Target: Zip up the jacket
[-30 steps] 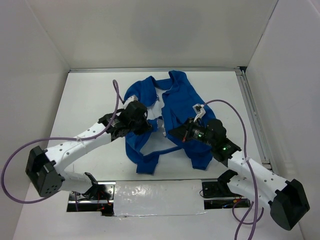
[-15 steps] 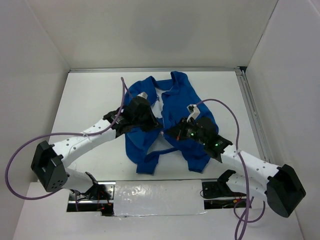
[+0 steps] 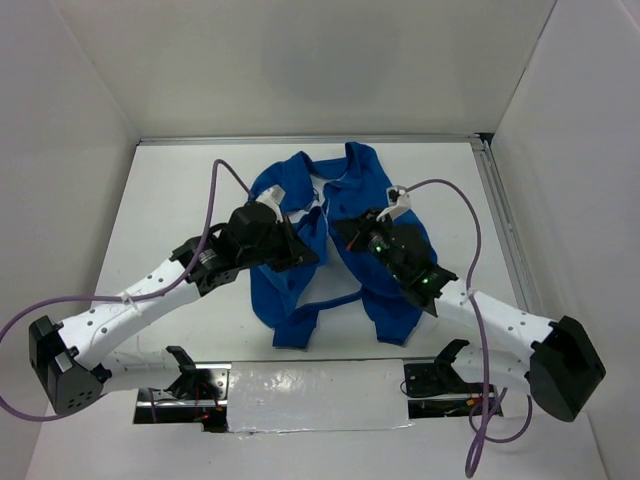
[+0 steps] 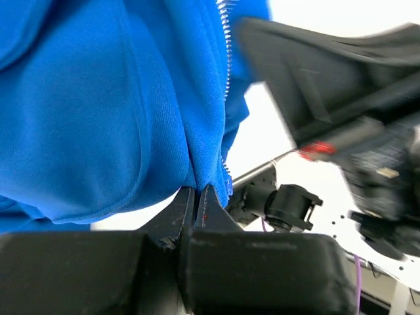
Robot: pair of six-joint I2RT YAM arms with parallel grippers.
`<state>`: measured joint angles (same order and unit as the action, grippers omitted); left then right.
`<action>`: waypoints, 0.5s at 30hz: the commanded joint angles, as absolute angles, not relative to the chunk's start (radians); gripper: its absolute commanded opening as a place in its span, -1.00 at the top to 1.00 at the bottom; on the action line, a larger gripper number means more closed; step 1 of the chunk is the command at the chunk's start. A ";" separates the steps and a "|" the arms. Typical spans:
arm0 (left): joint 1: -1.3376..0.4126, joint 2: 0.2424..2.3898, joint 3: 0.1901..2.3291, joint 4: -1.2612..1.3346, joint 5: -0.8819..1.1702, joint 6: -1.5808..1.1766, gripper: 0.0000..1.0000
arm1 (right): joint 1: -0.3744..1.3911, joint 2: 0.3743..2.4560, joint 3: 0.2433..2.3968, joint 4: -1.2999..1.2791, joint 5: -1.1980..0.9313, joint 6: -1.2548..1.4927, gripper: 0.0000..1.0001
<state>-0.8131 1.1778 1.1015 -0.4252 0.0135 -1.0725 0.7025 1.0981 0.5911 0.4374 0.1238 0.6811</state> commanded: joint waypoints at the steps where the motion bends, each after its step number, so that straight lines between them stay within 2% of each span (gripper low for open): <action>1: -0.808 1.124 1.118 -0.437 -0.066 -1.066 1.00 | 0.710 0.953 0.679 0.392 0.187 0.612 1.00; 4: -0.789 1.103 1.106 -0.436 -0.084 -1.077 1.00 | 0.707 0.844 0.692 0.254 0.184 0.588 1.00; 8: -0.781 1.120 1.072 -0.388 -0.040 -1.083 1.00 | 0.710 0.781 0.719 0.207 0.042 0.555 1.00; 11: -0.782 1.169 1.078 -0.357 0.011 -1.086 1.00 | 0.729 0.816 0.751 0.184 -0.067 0.554 1.00; 15: -0.781 1.255 1.095 -0.308 0.064 -1.086 1.00 | 0.775 0.937 0.769 0.180 -0.106 0.577 1.00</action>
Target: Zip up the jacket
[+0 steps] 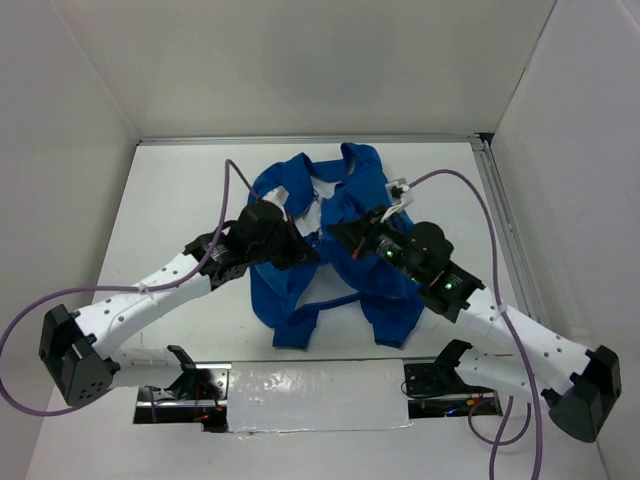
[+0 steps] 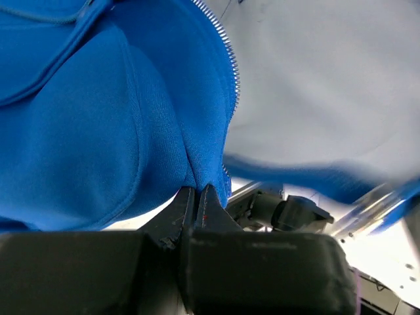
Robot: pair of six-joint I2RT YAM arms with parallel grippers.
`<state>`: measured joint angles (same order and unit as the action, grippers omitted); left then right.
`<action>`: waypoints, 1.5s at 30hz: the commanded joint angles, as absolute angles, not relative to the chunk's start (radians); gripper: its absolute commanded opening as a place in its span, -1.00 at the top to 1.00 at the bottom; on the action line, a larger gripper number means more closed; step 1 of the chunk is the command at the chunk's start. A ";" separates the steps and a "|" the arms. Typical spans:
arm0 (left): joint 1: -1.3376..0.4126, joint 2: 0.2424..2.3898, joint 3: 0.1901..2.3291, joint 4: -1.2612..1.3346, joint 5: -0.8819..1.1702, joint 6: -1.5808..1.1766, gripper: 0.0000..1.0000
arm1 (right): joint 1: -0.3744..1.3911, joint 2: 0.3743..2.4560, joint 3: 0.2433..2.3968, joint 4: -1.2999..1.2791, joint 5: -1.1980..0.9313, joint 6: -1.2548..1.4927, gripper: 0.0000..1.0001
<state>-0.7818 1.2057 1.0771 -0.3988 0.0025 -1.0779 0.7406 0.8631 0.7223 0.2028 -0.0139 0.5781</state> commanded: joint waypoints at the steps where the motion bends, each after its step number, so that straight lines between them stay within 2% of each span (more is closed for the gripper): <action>1: -0.779 1.265 1.101 -0.305 0.067 -1.086 1.00 | 0.784 0.955 0.765 0.181 -0.118 0.577 1.00; 4: -0.767 1.295 1.138 -0.314 0.060 -1.081 1.00 | 0.808 1.008 0.733 0.152 -0.115 0.610 1.00; 11: -0.752 1.223 1.175 -0.318 0.006 -1.017 1.00 | 0.821 1.028 0.644 0.100 0.178 0.675 1.00; 18: -0.768 1.201 1.213 -0.399 0.006 -1.003 1.00 | 0.827 1.156 0.707 0.431 0.425 0.710 1.00; 21: -0.785 1.189 1.207 -0.417 0.005 -0.994 1.00 | 0.824 1.222 0.780 0.448 0.485 0.715 1.00; 26: -0.814 1.166 1.200 -0.454 0.006 -1.000 1.00 | 0.801 1.203 0.782 0.581 0.454 0.683 1.00; 35: -0.821 1.095 1.129 -0.443 -0.029 -1.006 1.00 | 0.724 0.909 0.700 0.433 0.307 0.617 1.00; 45: -0.813 1.136 1.117 -0.376 -0.109 -1.017 1.00 | 0.689 0.654 0.520 0.233 -0.218 0.606 1.00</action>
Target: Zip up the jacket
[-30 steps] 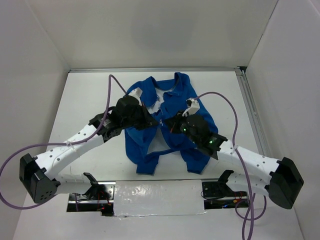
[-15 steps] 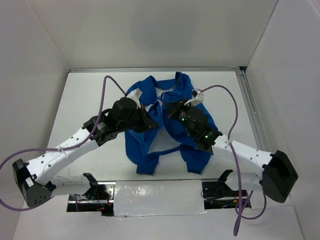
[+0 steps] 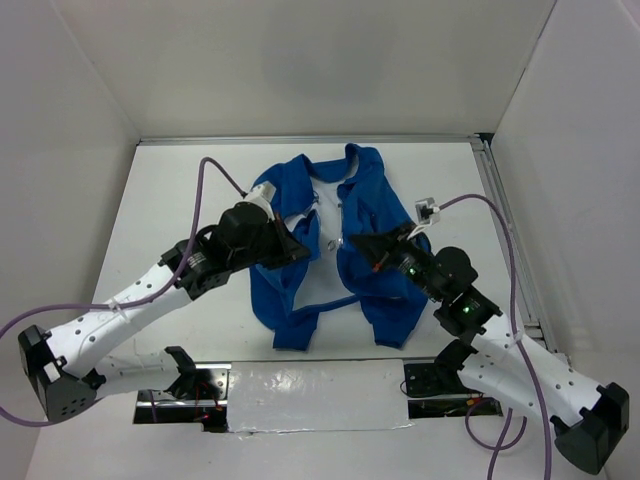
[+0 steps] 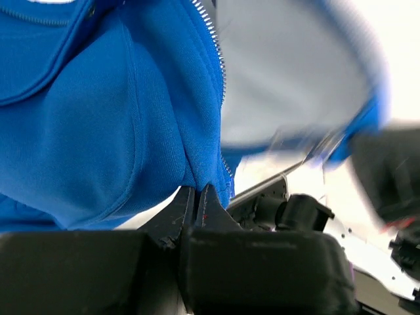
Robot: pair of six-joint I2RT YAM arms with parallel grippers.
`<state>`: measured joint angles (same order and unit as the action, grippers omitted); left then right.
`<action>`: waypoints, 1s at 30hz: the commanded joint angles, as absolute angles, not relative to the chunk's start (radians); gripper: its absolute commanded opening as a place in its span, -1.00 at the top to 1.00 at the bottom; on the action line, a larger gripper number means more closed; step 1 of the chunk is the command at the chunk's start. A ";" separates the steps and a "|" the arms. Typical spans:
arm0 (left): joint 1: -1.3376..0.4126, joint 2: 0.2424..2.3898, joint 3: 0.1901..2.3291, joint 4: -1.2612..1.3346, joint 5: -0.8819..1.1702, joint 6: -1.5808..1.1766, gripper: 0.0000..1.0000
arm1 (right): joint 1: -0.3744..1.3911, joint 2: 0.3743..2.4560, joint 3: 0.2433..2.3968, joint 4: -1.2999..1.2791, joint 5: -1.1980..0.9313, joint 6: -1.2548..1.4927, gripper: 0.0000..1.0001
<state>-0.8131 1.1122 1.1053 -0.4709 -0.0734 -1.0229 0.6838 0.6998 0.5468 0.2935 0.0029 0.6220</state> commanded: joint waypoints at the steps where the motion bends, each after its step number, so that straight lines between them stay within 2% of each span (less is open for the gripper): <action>1: -0.810 1.150 1.115 -0.358 -0.112 -1.012 1.00 | 0.692 0.649 0.517 0.219 -0.279 0.594 1.00; 6: -0.801 1.262 1.163 -0.310 -0.114 -1.000 1.00 | 0.707 0.650 0.492 0.195 -0.357 0.594 1.00; 10: -0.805 1.305 1.189 -0.299 -0.059 -0.994 1.00 | 0.710 0.704 0.488 0.221 -0.236 0.592 1.00; 18: -0.827 1.255 1.184 -0.287 -0.028 -0.965 1.00 | 0.712 0.911 0.603 0.232 -0.048 0.511 1.00; 25: -0.883 1.256 1.204 -0.347 -0.063 -1.018 1.00 | 0.724 0.911 0.522 0.544 0.212 0.630 1.00; 30: -0.926 1.293 1.236 -0.393 -0.094 -1.034 1.00 | 0.735 0.956 0.535 0.652 0.328 0.707 1.00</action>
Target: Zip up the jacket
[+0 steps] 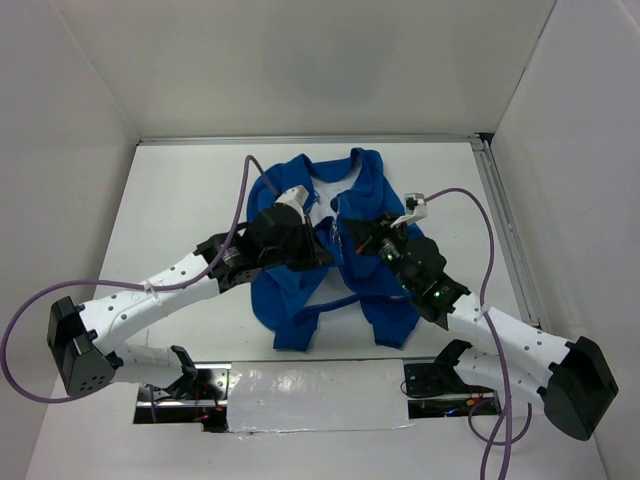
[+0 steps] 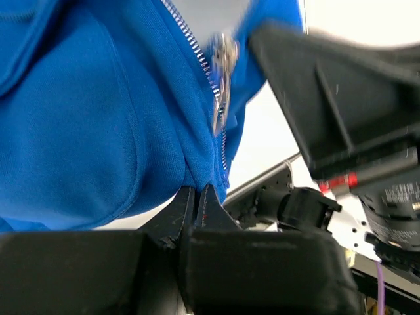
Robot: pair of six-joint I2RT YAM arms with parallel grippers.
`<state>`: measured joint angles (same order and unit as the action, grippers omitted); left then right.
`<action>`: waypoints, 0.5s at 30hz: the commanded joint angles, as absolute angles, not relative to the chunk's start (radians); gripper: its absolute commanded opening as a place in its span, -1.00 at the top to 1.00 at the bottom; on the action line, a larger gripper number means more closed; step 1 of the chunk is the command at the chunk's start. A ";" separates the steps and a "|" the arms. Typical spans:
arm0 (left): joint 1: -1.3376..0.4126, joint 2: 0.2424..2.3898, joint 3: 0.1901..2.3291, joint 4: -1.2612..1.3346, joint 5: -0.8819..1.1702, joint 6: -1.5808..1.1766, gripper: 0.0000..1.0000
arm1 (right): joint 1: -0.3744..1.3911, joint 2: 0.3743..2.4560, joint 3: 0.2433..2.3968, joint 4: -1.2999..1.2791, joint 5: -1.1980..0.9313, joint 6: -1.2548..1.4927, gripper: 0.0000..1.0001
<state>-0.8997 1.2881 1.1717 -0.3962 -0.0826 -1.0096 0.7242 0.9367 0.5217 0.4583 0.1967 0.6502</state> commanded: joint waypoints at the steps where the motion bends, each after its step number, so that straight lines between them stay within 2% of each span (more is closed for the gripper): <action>1: -0.936 1.298 1.252 -0.400 -0.101 -1.035 1.00 | 0.735 0.957 0.541 0.669 0.322 0.704 1.00; 10: -0.945 1.256 1.243 -0.437 -0.127 -1.026 1.00 | 0.701 0.879 0.483 0.799 0.171 0.683 1.00; 15: -0.943 1.192 1.203 -0.460 -0.173 -1.035 1.00 | 0.673 0.752 0.474 0.675 0.085 0.677 1.00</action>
